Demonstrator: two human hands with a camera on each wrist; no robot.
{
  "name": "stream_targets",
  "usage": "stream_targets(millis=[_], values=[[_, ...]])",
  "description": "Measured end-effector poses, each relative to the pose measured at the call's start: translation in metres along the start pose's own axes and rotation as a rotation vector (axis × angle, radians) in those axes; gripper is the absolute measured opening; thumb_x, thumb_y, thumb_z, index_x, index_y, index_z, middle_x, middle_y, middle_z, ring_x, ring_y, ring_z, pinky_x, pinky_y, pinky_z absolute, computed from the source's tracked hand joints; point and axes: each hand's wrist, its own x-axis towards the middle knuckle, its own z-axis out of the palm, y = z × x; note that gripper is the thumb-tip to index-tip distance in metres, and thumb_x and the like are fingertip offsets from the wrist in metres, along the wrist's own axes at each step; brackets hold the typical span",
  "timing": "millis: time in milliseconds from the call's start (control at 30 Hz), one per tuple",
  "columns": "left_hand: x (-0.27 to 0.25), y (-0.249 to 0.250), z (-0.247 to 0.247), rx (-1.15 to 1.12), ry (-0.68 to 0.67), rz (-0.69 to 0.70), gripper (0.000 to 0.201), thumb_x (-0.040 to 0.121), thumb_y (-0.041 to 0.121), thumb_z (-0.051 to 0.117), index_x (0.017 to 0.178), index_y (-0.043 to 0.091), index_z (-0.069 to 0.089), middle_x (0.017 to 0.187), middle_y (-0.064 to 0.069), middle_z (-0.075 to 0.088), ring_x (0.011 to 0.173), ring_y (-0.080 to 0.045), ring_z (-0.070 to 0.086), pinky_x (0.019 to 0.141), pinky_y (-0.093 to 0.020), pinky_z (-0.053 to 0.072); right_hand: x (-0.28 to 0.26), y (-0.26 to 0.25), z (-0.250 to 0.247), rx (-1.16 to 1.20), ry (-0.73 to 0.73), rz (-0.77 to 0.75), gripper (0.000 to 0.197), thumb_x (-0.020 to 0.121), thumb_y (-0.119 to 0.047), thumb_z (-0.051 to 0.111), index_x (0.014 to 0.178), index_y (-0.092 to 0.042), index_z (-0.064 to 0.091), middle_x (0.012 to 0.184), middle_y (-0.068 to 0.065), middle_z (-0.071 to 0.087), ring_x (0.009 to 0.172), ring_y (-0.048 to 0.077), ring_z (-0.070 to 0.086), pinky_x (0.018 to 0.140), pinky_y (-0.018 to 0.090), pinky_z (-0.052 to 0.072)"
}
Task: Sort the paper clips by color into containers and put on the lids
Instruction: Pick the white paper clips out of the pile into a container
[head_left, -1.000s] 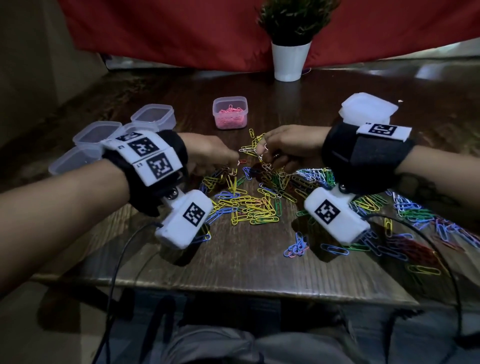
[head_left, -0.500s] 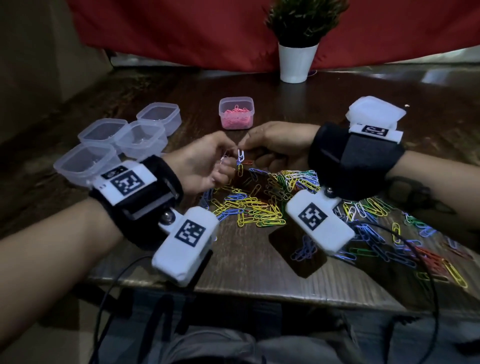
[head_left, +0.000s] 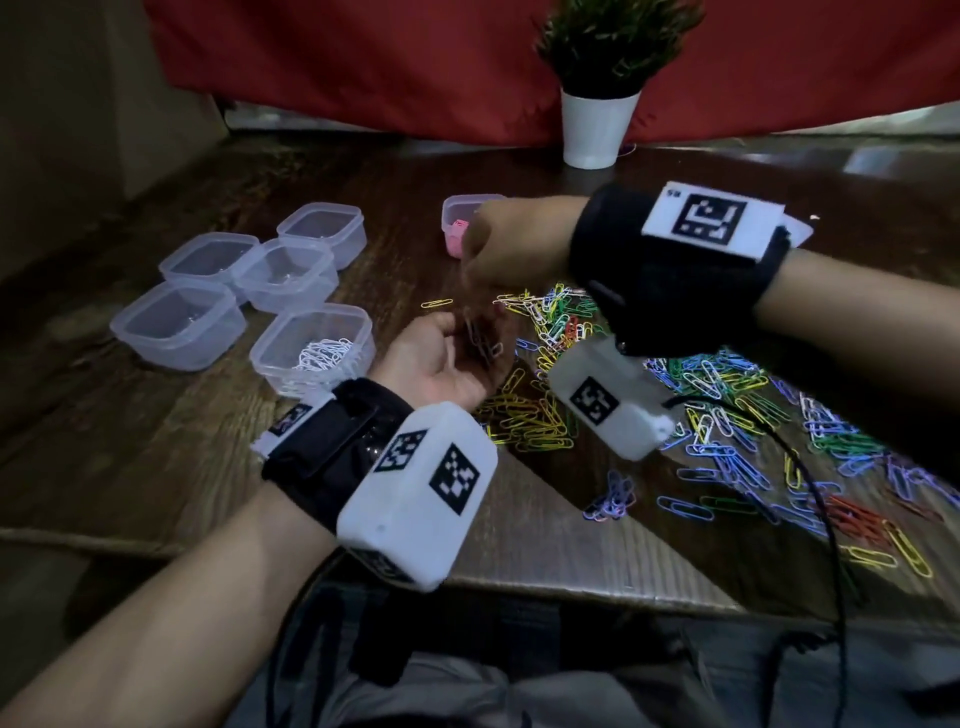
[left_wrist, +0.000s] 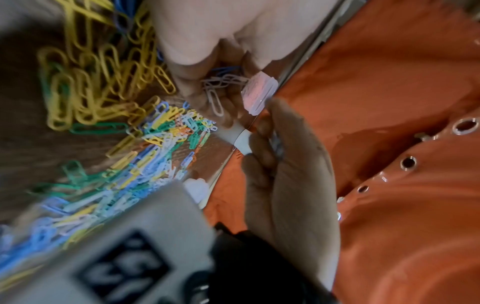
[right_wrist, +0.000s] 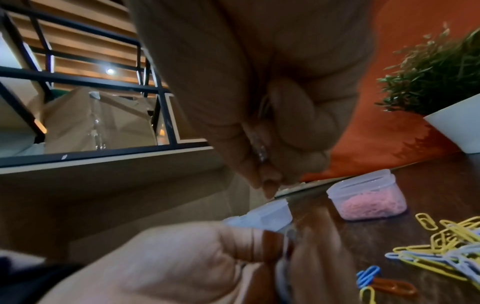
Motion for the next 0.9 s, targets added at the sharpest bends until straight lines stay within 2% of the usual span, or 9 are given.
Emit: stream_targets(millis=[133, 300, 367, 467, 533, 600, 700, 767, 900], values=[[-0.003, -0.001, 0.003, 0.061, -0.023, 0.021, 0.038, 0.097, 0.013, 0.030, 0.079, -0.009, 0.055, 0.060, -0.019, 0.063, 0.043, -0.024, 0.062, 0.043, -0.029, 0.052, 0.002, 0.002, 0.009, 0.041, -0.026, -0.007, 0.026, 0.094, -0.017, 0.048, 0.109, -0.002, 0.062, 0.069, 0.000, 0.051, 0.057, 0.011, 0.047, 0.050, 0.016, 0.037], [-0.004, -0.004, 0.006, -0.037, -0.078, 0.054, 0.030, 0.096, 0.009, 0.031, 0.094, -0.007, 0.057, 0.082, -0.020, 0.062, 0.059, -0.028, 0.065, 0.051, -0.041, 0.055, -0.002, -0.002, 0.011, 0.083, -0.058, -0.016, 0.036, 0.096, -0.032, 0.045, 0.106, -0.003, 0.064, 0.078, 0.005, 0.056, 0.067, 0.017, 0.053, 0.054, 0.020, 0.041], [-0.003, -0.003, 0.004, -0.120, -0.119, 0.030, 0.032, 0.095, 0.009, 0.030, 0.103, -0.007, 0.056, 0.091, -0.024, 0.061, 0.075, -0.033, 0.062, 0.053, -0.046, 0.054, -0.004, 0.000, 0.001, 0.161, -0.013, -0.029, 0.032, 0.095, -0.027, 0.048, 0.099, -0.002, 0.067, 0.073, 0.006, 0.055, 0.066, 0.018, 0.051, 0.061, 0.025, 0.042], [-0.005, -0.005, 0.004, -0.134, -0.188, 0.035, 0.039, 0.094, 0.012, 0.028, 0.094, -0.014, 0.057, 0.082, -0.028, 0.064, 0.068, -0.037, 0.064, 0.066, -0.046, 0.055, -0.008, 0.009, -0.012, 0.319, 0.113, -0.011, 0.010, 0.090, -0.013, 0.054, 0.091, -0.013, 0.065, 0.063, 0.001, 0.053, 0.055, 0.012, 0.048, 0.055, 0.020, 0.042], [-0.010, -0.007, 0.005, -0.106, -0.243, 0.045, 0.039, 0.091, 0.010, 0.028, 0.092, -0.018, 0.056, 0.081, -0.031, 0.064, 0.065, -0.040, 0.066, 0.071, -0.048, 0.054, -0.010, 0.014, -0.012, 0.199, 0.146, -0.012, 0.012, 0.085, -0.009, 0.058, 0.090, -0.016, 0.066, 0.065, -0.003, 0.055, 0.054, 0.007, 0.047, 0.052, 0.017, 0.040], [-0.012, -0.007, 0.005, -0.084, -0.266, 0.038, 0.036, 0.085, 0.008, 0.032, 0.094, -0.019, 0.055, 0.089, -0.033, 0.063, 0.071, -0.042, 0.065, 0.065, -0.048, 0.054, -0.012, 0.017, -0.005, 0.065, 0.100, -0.007, 0.018, 0.083, -0.007, 0.060, 0.099, -0.010, 0.067, 0.079, 0.001, 0.061, 0.069, 0.010, 0.053, 0.059, 0.021, 0.042], [-0.009, -0.007, 0.003, -0.071, -0.234, 0.030, 0.040, 0.094, 0.016, 0.027, 0.109, -0.013, 0.050, 0.107, -0.029, 0.057, 0.092, -0.040, 0.058, 0.074, -0.047, 0.053, -0.010, 0.020, 0.007, 0.011, 0.064, 0.020, 0.018, 0.083, -0.010, 0.062, 0.099, -0.012, 0.069, 0.085, 0.002, 0.061, 0.082, 0.013, 0.055, 0.065, 0.021, 0.041], [-0.009, -0.006, 0.002, -0.078, -0.228, 0.023, 0.043, 0.098, 0.021, 0.025, 0.114, -0.012, 0.048, 0.107, -0.028, 0.057, 0.093, -0.039, 0.055, 0.082, -0.050, 0.046, -0.009, 0.024, 0.009, 0.050, 0.063, 0.025, 0.013, 0.081, -0.015, 0.067, 0.094, -0.016, 0.071, 0.081, 0.000, 0.059, 0.075, 0.009, 0.052, 0.060, 0.019, 0.042], [-0.011, -0.006, 0.002, -0.083, -0.237, 0.008, 0.062, 0.098, 0.044, 0.030, 0.113, -0.014, 0.048, 0.103, -0.028, 0.059, 0.090, -0.038, 0.058, 0.079, -0.052, 0.045, -0.011, 0.029, 0.009, 0.116, 0.034, 0.008, 0.011, 0.077, -0.025, 0.072, 0.086, -0.020, 0.068, 0.074, -0.004, 0.057, 0.061, 0.002, 0.046, 0.053, 0.009, 0.036]])
